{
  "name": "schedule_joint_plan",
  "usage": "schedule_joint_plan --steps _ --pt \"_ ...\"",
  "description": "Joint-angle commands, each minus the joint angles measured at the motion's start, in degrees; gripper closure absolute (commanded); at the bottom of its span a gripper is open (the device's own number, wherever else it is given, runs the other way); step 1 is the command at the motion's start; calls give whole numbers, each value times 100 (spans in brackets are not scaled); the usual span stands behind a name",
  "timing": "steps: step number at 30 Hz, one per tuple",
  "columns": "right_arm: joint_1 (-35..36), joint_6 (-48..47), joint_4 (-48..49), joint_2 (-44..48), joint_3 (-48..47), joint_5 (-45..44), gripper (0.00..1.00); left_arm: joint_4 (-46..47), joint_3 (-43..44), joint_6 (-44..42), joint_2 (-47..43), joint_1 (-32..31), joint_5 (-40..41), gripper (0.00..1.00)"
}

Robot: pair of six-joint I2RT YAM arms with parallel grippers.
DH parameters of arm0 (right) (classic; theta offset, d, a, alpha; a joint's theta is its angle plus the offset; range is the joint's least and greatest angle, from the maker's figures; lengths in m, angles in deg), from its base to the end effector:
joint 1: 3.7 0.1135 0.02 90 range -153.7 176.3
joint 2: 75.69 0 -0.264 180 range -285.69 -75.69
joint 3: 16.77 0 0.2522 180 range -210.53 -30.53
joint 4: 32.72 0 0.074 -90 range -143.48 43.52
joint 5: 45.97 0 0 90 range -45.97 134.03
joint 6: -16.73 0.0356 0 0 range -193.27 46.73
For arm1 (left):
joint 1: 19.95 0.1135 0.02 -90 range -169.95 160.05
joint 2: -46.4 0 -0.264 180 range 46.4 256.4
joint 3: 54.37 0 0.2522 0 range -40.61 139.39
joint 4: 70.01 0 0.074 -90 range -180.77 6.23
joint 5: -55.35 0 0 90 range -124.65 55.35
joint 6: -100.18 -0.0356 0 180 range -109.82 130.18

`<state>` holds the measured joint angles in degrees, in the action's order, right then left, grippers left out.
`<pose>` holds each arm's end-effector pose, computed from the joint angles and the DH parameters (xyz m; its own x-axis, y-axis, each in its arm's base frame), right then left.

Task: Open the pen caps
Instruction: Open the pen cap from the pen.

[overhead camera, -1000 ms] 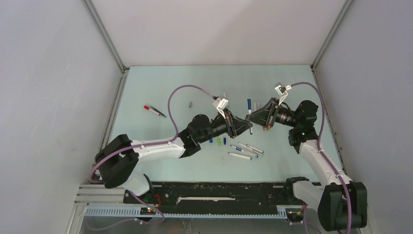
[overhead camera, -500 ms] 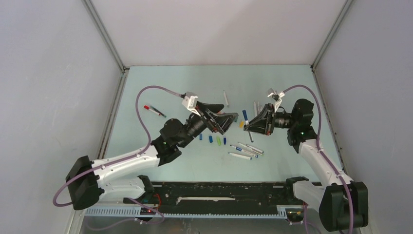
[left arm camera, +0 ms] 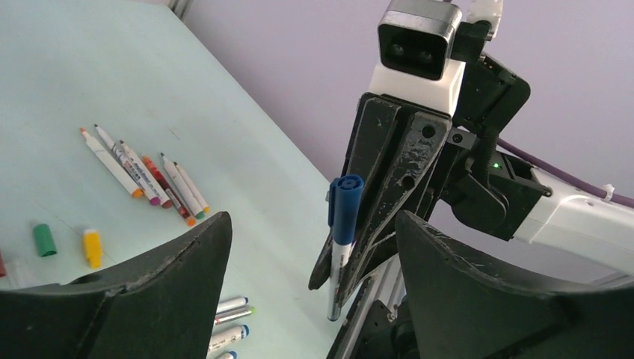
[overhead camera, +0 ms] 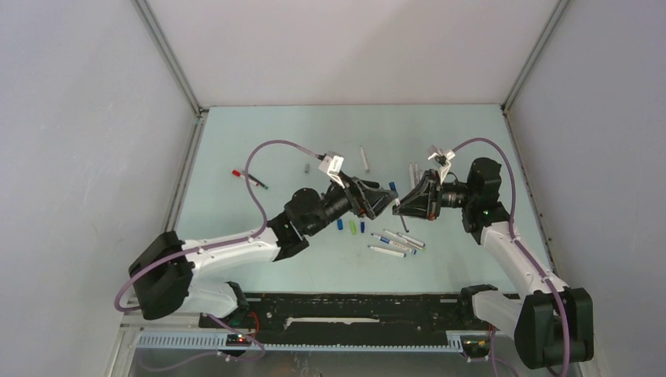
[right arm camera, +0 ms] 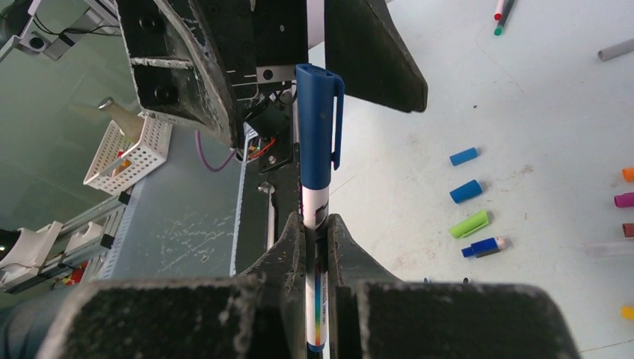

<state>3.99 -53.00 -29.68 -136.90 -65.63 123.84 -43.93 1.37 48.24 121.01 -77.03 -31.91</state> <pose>0.2118 0.0640 0.2779 -0.4921 -0.0046 -0.8706 -0.8696 0.0500 0.4912 0.1630 -0.2486 0.3002 -0.4473 -0.4422 -0.7774 0.6819 0.3938 -0.6163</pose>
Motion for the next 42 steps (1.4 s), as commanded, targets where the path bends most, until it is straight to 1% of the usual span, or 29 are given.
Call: schedule_joint_plan --steps 1,6,11,12,16,18,21,23,24,27,29,32,34,36,39,42 --pt "32 -97 33 -60 -261 107 100 650 540 349 284 -4 -229 21" --pt "54 -66 47 -108 -261 106 100 914 680 439 592 -5 -444 36" --pt "91 -53 43 -102 -261 100 100 938 787 432 733 -5 -550 58" --pt "93 -53 43 -107 -258 97 100 931 798 424 745 -5 -569 61" --pt "124 -22 72 -135 -261 88 100 919 818 408 761 -7 -629 62" --pt "131 4 93 -161 -261 80 100 888 858 391 781 -5 -680 63" --pt "135 -3 80 -153 -261 79 100 903 877 386 808 -9 -736 78" --pt "133 -7 70 -150 -261 77 100 910 890 386 817 -5 -757 90" --pt "134 -7 69 -158 -261 76 100 904 896 382 805 -5 -758 99" --pt "160 -7 63 -216 -256 83 100 801 951 203 693 67 -630 100" --pt "259 -28 29 -275 -259 119 100 621 1068 85 510 293 -527 100" --pt "661 -52 9 -383 -261 75 100 609 1243 47 288 955 -488 100" --pt "903 -40 30 -505 -261 0 100 767 1305 -29 115 1436 -363 100" --pt "998 -23 38 -650 -261 -45 100 776 1404 -218 -90 1701 -208 100" --pt "1032 -1 69 -818 -280 -56 100 645 1458 -541 -430 1894 64 100" --pt "1040 -215 -190 -873 -356 -136 100 621 1239 -725 -782 2008 217 100"
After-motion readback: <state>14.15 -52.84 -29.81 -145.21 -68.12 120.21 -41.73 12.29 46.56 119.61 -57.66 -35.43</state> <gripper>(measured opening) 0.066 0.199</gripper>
